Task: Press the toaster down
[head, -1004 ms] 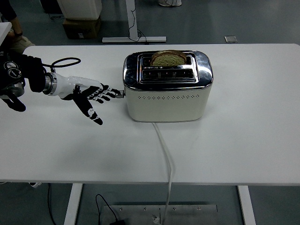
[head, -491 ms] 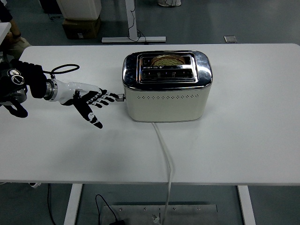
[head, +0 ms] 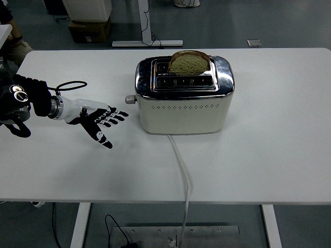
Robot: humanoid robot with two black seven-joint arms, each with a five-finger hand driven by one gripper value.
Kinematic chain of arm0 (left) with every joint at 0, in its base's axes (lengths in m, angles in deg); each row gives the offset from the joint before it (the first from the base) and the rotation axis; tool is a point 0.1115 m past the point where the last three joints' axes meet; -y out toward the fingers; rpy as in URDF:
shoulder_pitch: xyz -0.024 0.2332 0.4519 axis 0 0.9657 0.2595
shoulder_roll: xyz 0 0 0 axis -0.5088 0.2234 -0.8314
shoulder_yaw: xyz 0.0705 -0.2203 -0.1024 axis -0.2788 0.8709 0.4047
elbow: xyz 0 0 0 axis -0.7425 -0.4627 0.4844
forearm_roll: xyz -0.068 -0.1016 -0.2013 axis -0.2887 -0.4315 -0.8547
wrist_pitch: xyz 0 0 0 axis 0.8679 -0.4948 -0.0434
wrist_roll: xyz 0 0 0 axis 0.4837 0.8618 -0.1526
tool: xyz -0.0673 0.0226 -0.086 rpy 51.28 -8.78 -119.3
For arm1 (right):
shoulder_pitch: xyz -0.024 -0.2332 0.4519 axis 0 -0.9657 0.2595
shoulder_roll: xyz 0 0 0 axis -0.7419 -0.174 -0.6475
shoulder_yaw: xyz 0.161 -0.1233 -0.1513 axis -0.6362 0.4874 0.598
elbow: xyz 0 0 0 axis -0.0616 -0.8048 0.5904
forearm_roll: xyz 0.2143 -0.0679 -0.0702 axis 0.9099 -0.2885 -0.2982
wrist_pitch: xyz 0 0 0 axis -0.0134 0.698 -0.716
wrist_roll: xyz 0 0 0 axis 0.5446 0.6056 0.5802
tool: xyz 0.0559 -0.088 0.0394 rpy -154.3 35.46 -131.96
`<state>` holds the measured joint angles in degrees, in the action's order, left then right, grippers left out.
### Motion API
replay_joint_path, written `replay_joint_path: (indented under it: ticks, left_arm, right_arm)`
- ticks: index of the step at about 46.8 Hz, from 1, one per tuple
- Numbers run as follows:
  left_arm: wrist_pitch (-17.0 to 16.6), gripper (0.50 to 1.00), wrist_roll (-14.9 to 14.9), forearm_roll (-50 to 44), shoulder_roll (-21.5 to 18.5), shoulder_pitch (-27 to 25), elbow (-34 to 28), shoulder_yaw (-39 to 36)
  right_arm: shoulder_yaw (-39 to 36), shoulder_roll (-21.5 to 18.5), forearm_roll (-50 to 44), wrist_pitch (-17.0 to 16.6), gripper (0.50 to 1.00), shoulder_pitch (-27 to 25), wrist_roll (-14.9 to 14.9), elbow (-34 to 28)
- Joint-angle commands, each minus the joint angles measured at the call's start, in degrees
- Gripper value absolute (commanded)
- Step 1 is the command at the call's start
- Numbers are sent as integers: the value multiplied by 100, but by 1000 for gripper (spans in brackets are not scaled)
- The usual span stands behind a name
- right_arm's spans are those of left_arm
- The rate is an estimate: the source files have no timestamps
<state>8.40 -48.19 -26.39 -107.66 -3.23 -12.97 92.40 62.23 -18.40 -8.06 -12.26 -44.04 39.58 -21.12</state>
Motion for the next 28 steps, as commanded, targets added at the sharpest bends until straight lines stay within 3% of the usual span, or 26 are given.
replay_joint_path:
  ticks: [1, 13, 17, 19, 28]
  left_arm:
    - [5, 1000, 3, -11, -53, -2, -2, 16]
    - [66, 1000, 3, -152, -633, -55, -54, 121]
    - [259, 1000, 3, -336, -923, -107, -89, 262]
    - [420, 1000, 3, -450, -1055, -160, -90, 402]
    - [420, 1000, 3, -1100, -1310, -424, -54, 1351]
  right_arm:
    - [0, 0, 0, -2, 998, 0, 0, 0]
    - [0, 0, 0, -2, 998, 0, 0, 0]
    - [0, 0, 0, -2, 998, 0, 0, 0]
    - [0, 0, 0, -2, 998, 0, 0, 0]
    - [0, 0, -9, -2, 998, 0, 0, 0]
